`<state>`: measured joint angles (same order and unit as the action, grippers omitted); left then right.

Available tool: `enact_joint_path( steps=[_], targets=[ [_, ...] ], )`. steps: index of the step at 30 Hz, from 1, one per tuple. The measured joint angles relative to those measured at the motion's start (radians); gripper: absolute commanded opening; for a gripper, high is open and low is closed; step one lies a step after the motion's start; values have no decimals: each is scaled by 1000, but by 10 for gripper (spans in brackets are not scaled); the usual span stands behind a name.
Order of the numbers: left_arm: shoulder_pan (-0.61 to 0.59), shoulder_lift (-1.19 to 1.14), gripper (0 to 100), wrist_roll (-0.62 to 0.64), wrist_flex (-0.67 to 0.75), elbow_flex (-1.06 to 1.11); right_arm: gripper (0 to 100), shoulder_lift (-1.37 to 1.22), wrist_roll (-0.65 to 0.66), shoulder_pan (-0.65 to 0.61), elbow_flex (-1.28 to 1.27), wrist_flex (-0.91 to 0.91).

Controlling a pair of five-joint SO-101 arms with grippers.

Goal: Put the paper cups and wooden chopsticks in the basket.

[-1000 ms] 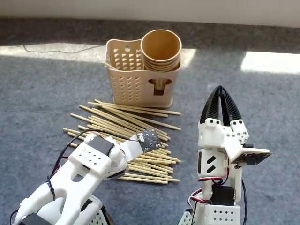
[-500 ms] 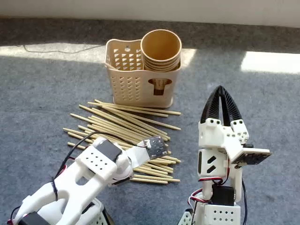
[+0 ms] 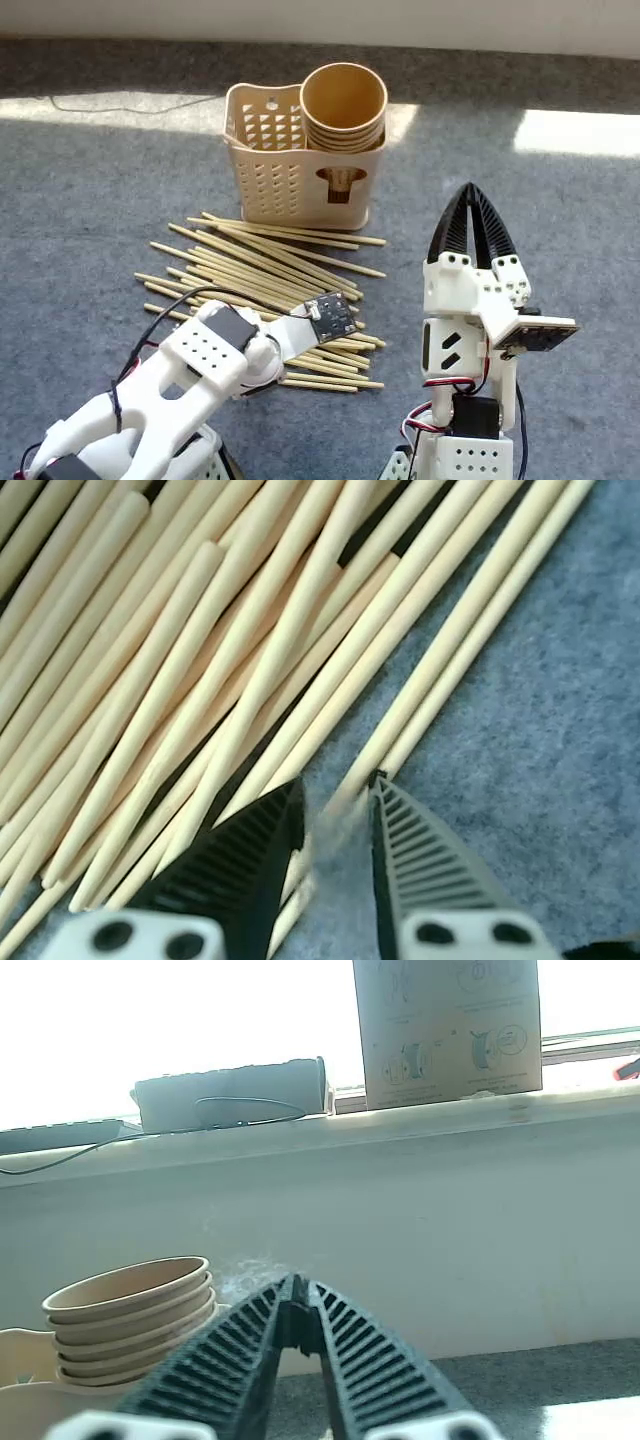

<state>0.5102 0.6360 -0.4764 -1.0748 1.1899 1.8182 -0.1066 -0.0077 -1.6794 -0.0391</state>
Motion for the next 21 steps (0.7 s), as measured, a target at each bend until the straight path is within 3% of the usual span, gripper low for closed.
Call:
enact_joint_path(
  steps=[4,16,21],
  targets=[
    [9,-9,50,3,9,0,6,0,0,0,0,0],
    [14,-9,50,2,23,12,6,0,0,0,0,0],
    [103,-9,50,3,8,25,6,0,0,0,0,0]
  ],
)
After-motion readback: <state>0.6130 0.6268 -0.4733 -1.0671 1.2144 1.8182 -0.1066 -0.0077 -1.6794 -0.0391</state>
